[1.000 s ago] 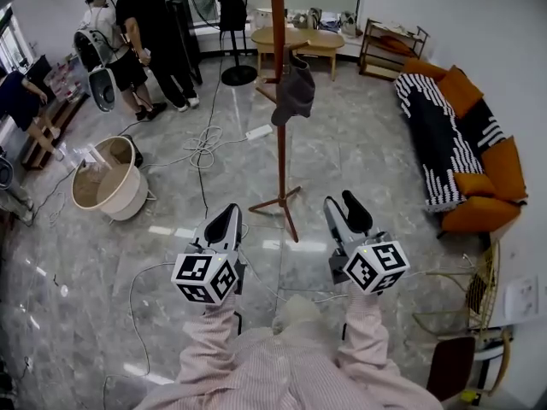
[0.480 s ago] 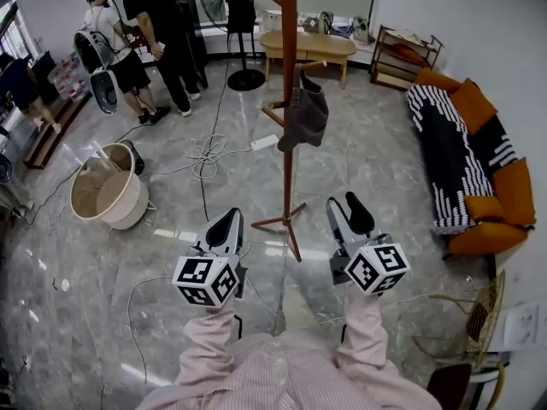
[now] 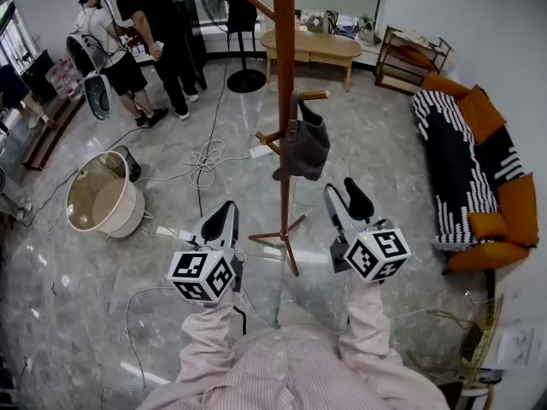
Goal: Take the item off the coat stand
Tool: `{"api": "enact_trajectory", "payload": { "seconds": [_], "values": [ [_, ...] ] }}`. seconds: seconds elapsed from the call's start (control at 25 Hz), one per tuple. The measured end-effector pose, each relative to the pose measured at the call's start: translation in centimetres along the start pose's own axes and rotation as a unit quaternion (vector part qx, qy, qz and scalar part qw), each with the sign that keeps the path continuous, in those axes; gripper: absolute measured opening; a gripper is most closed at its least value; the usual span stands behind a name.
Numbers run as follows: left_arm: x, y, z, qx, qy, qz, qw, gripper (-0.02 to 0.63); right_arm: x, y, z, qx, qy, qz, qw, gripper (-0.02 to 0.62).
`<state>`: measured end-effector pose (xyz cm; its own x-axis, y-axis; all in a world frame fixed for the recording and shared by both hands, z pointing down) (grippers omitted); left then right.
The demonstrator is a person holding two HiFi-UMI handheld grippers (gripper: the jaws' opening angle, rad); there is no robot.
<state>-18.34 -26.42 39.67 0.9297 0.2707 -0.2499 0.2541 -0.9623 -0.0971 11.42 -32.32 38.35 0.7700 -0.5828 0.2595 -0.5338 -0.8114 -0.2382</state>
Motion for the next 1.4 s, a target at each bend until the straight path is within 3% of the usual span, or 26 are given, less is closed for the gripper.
{"api": "enact_trajectory", "payload": {
  "seconds": [0.44, 1.0, 1.16, 1.4],
  "values": [
    [-1.5, 7.4, 0.6, 0.011, 0.008, 0.016, 0.9998, 0.002, 4.4, 8.7, 0.7, -0.017, -0.044, 0.036, 0.998, 0.187],
    [-2.5, 10.4, 1.1, 0.002, 0.008, 0.018, 0.9998, 0.002, 5.2, 13.9, 1.3, -0.061, -0.075, 0.116, 0.989, 0.184],
    [-3.0, 10.7, 0.9, -0.002, 0.006, 0.014, 0.9999, 0.002, 4.7, 14.1, 1.1, -0.069, -0.105, 0.123, 0.984, 0.086],
    [-3.4, 10.7, 1.2, -0.008, 0.005, 0.001, 1.0, 0.002, 4.1, 13.9, 1.3, -0.06, -0.106, 0.11, 0.986, 0.061]
  ]
}}
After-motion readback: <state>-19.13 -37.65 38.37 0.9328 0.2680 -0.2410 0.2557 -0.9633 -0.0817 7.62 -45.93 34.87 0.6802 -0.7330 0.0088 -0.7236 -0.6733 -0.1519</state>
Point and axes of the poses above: the fingertips, and each gripper's own axes: y forward along the fingers, x to its right, z out of its top, the point moved 10 cm from there along -y, backward along the fingers, and after that the axes turned 11 degrees about x, right-handed, at the moved point
